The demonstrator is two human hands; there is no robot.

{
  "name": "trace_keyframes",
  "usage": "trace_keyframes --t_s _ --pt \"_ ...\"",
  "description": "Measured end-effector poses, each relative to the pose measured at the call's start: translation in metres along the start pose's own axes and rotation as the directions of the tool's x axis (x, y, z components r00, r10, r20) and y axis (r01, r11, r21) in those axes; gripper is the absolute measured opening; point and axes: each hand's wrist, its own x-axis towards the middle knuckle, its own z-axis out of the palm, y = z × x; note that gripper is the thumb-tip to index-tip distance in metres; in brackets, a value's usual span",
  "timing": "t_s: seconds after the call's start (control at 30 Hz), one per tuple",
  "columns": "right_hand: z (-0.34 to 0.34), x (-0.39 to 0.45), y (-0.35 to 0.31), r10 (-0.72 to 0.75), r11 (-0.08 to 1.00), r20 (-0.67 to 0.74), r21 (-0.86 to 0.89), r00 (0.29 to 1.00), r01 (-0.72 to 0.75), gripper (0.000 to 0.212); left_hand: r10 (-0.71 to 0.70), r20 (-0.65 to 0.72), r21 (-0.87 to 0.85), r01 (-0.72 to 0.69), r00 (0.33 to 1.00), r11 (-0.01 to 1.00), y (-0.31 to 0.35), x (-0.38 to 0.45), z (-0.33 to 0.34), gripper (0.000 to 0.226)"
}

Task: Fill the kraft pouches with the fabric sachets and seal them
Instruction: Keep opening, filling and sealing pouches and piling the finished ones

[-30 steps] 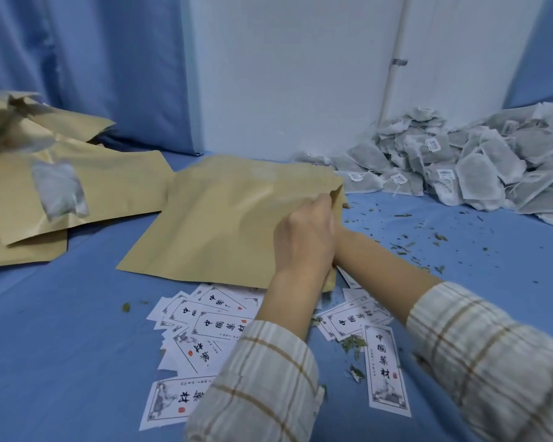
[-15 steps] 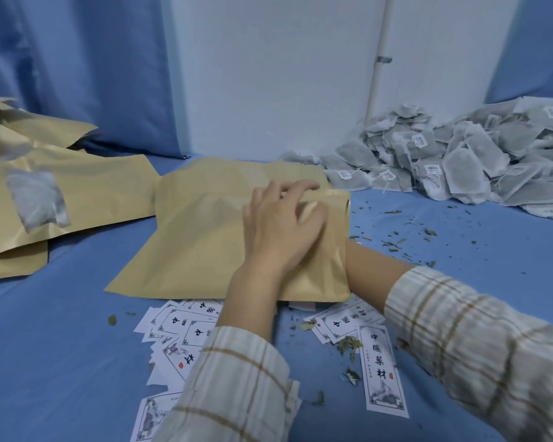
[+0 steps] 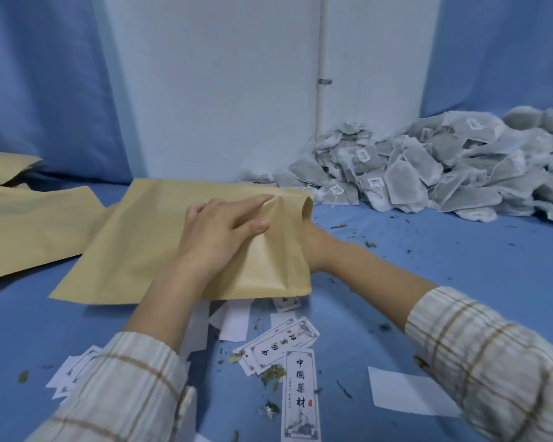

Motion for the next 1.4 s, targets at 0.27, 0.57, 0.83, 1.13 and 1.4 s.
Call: trace_keyframes --t_s 0.27,0.57,0.83,1.13,1.4 --pt "-0.049 -0.005 0.099 -0.063 0.977 -0.416 0.161 0.907 0.141 0.040 -0.097 -0.085 -0.042 0.094 0.992 0.995 0.011 0.069 0.034 0.035" --pt "-0.045 0.034 0.219 0.328 0.937 -0.376 0.016 0.867 -0.348 0.039 -0.226 -0.062 -0.172 0.213 0.972 0.962 0.014 0.153 0.142 0.038" --pt "-0.045 0.069 0.265 0.490 0.705 -0.529 -0.227 0.693 -0.672 0.052 -0.162 -0.108 0.069 0.170 0.981 0.983 0.006 0.189 0.197 0.035" --pt "-0.070 0.058 0.269 0.545 0.837 -0.747 0.456 0.382 -0.303 0.027 -0.184 -0.079 -0.003 0.184 0.980 0.983 0.002 0.194 0.203 0.037" --pt "-0.077 0.064 0.254 0.530 0.525 -0.310 0.851 0.790 -0.018 0.022 -0.125 -0.018 -0.120 0.122 0.992 0.985 0.006 0.193 0.196 0.034"
